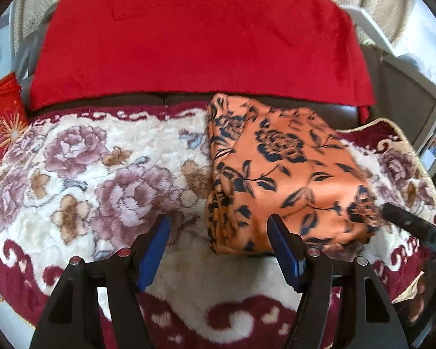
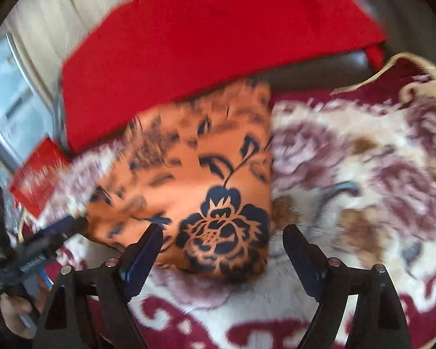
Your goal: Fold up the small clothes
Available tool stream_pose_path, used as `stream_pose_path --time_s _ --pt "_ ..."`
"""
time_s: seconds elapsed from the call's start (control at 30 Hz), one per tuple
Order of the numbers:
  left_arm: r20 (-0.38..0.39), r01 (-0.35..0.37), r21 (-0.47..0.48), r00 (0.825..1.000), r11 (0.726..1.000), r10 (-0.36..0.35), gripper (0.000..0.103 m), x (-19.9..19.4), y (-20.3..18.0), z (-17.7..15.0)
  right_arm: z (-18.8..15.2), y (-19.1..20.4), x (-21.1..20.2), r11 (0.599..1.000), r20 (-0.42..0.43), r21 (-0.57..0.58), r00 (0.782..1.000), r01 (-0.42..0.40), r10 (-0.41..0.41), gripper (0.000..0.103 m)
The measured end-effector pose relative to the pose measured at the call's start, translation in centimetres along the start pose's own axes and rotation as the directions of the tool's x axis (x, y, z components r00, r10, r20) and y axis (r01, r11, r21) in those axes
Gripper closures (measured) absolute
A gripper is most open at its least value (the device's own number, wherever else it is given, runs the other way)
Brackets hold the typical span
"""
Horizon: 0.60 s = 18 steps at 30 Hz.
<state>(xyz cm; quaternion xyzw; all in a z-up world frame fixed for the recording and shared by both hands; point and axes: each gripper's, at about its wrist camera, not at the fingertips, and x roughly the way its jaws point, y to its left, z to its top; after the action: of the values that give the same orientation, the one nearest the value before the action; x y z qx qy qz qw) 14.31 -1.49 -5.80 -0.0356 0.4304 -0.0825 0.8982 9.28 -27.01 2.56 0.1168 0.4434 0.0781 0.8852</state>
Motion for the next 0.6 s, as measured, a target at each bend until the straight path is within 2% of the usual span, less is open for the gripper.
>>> stream_pose_path --time_s 0.07,0.13,0.2,0.27,0.37,0.43,0.5,0.6 --pt "0.012 -0.032 0.004 0.999 0.999 0.032 0.022 -1.2 -0.8 -0.4 -1.1 0.0 -3.2 0.999 0.051 0.029 0.998 -0.023 0.022 0.011" --pt "0.030 -0.044 0.002 0.999 0.999 0.044 0.019 -2.6 -2.0 -0.7 -2.3 0.0 -5.2 0.999 0.085 0.047 0.996 -0.006 0.002 0.005" --pt "0.031 -0.038 0.007 0.999 0.999 0.038 0.015 -3.6 -3.0 -0.6 -3.6 0.4 -6.9 0.998 0.114 0.037 0.992 0.051 -0.055 0.000" --pt "0.060 -0.033 0.013 0.998 0.999 0.032 0.014 -4.7 -4.0 -0.6 -3.5 0.7 -7.4 0.992 0.108 0.005 0.986 0.125 -0.125 0.000" --pt "0.099 -0.043 0.041 0.994 0.998 0.039 0.000 -6.5 -5.6 -0.1 -3.1 1.3 -8.0 0.984 0.134 -0.047 0.978 0.169 -0.162 0.000" --pt "0.113 -0.017 0.045 0.993 0.999 0.012 0.000 -7.5 -6.3 0.3 -2.8 1.7 -8.6 0.981 0.148 -0.058 0.973 0.187 -0.177 0.000" --pt "0.108 -0.022 0.042 0.994 0.999 0.017 0.000 -8.0 -6.7 0.7 -2.5 2.0 -8.7 0.978 0.159 -0.072 0.970 0.196 -0.183 0.000" --pt "0.101 -0.094 0.036 0.991 0.995 0.090 0.000 -8.3 -7.2 1.1 -2.3 2.2 -8.6 0.977 0.143 -0.080 0.972 0.197 -0.185 0.000"
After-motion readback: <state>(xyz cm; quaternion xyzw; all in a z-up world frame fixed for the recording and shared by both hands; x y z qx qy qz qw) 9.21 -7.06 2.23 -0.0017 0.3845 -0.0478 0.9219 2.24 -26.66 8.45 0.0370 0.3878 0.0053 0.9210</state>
